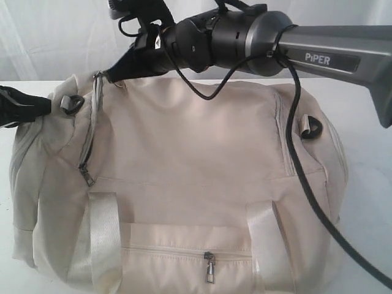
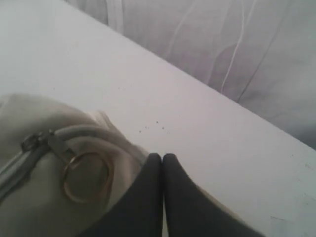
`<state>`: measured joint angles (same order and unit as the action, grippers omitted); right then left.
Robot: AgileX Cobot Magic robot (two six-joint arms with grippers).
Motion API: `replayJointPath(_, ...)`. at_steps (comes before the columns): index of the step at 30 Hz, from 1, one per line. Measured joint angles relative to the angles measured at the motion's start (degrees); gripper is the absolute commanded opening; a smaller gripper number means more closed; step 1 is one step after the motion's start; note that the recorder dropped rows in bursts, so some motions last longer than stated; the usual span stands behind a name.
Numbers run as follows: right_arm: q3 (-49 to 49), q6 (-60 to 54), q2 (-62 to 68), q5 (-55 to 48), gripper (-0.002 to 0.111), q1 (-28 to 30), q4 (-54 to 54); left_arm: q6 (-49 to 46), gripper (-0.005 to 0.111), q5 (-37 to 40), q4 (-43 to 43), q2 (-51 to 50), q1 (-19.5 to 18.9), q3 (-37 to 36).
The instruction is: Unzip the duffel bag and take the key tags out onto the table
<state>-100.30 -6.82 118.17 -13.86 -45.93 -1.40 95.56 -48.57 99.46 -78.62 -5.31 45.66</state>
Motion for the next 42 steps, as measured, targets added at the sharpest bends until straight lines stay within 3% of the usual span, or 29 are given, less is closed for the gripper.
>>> replayJointPath(4,0.0,-5.3,-0.4,-3.5,0.002,-0.2,0.7,0.0,0.0,0.0,0.0,0.0,0.0,0.0)
replayJointPath(7,0.0,-9.4,-0.9,-5.0,0.012,-0.4,1.4,0.0,0.0,0.0,0.0,0.0,0.0,0.0)
replayJointPath(11,0.0,-18.6,-2.0,-8.0,0.036,-1.3,1.4,0.0,0.0,0.0,0.0,0.0,0.0,0.0)
replayJointPath(15,0.0,-25.7,-2.6,-10.9,0.067,-2.7,1.4,0.0,0.0,0.0,0.0,0.0,0.0,0.0)
replayJointPath(16,0.0,-27.1,-2.6,-11.8,0.069,-3.4,1.4,0.0,0.0,0.0,0.0,0.0,0.0,0.0)
replayJointPath(24,0.0,-32.2,-2.1,-12.3,0.061,-5.2,1.4,0.0,0.0,0.0,0.0,0.0,0.0,0.0)
replayJointPath(30,0.0,-32.4,0.1,-6.5,0.055,-5.2,1.4,0.0,0.0,-0.7,0.0,0.0,0.0,0.0)
replayJointPath(42,0.0,-32.8,0.7,-3.9,0.055,-5.2,1.1,0.0,0.0,-0.7,0.0,0.0,0.0,0.0)
